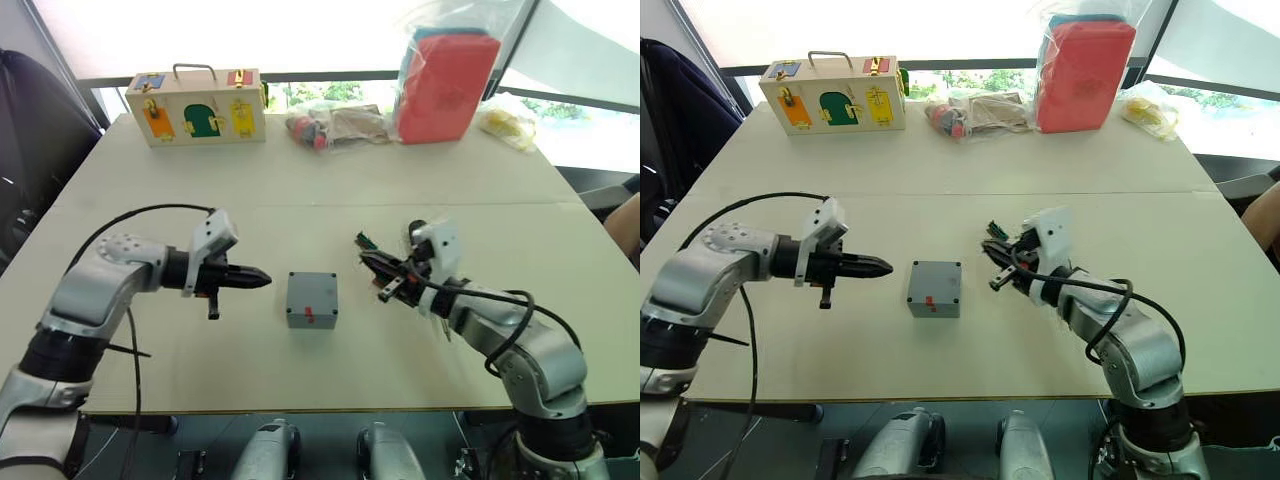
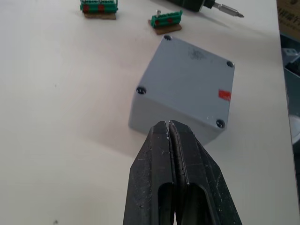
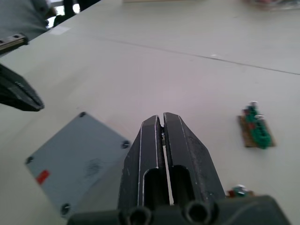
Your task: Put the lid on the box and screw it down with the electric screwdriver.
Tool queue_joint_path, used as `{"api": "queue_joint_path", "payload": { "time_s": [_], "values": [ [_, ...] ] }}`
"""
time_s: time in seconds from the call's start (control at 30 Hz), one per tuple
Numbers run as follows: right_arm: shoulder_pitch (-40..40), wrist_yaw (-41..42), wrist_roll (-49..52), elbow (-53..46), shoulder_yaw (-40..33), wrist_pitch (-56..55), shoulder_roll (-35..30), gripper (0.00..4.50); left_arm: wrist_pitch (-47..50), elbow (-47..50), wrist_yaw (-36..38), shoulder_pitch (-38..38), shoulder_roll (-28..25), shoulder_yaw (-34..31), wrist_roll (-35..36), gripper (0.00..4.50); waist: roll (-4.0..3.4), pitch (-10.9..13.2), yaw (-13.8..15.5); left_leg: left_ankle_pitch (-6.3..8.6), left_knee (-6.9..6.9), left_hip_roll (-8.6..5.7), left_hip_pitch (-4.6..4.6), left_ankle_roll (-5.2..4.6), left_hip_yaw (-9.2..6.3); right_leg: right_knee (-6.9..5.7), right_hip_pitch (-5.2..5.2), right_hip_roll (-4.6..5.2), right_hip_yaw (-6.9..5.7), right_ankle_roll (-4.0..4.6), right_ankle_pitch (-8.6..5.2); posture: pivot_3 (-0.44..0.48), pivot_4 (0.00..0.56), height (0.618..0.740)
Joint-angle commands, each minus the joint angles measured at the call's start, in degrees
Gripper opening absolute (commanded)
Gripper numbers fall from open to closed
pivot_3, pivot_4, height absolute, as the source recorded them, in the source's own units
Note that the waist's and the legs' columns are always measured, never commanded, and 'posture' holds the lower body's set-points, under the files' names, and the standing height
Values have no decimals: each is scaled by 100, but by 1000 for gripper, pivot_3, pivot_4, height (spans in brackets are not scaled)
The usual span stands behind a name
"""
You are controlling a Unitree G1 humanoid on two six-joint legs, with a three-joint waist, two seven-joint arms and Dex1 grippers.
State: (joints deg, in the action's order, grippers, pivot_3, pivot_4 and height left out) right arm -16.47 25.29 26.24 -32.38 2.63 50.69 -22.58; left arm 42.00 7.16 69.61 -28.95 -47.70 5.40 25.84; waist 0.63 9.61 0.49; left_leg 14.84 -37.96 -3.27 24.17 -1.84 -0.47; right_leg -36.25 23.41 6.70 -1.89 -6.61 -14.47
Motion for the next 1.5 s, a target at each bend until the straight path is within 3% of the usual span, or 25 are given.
{"api": "queue_joint_path", "payload": {
  "time_s": [0.03,1.5],
  "values": [
    [-210,138,12,126,273,-242,113,31,68,401,-163,95,-73,-245,146,0,0,0,18,0,-1,-1,0,0,0,0,0,1,0,0,0,0,150,740],
    [-388,375,-426,900,666,-657,33,31,181,654,-591,155,53,-203,319,0,0,0,0,-2,-2,-2,0,4,0,-1,1,0,0,0,1,0,150,740]
  ]
}}
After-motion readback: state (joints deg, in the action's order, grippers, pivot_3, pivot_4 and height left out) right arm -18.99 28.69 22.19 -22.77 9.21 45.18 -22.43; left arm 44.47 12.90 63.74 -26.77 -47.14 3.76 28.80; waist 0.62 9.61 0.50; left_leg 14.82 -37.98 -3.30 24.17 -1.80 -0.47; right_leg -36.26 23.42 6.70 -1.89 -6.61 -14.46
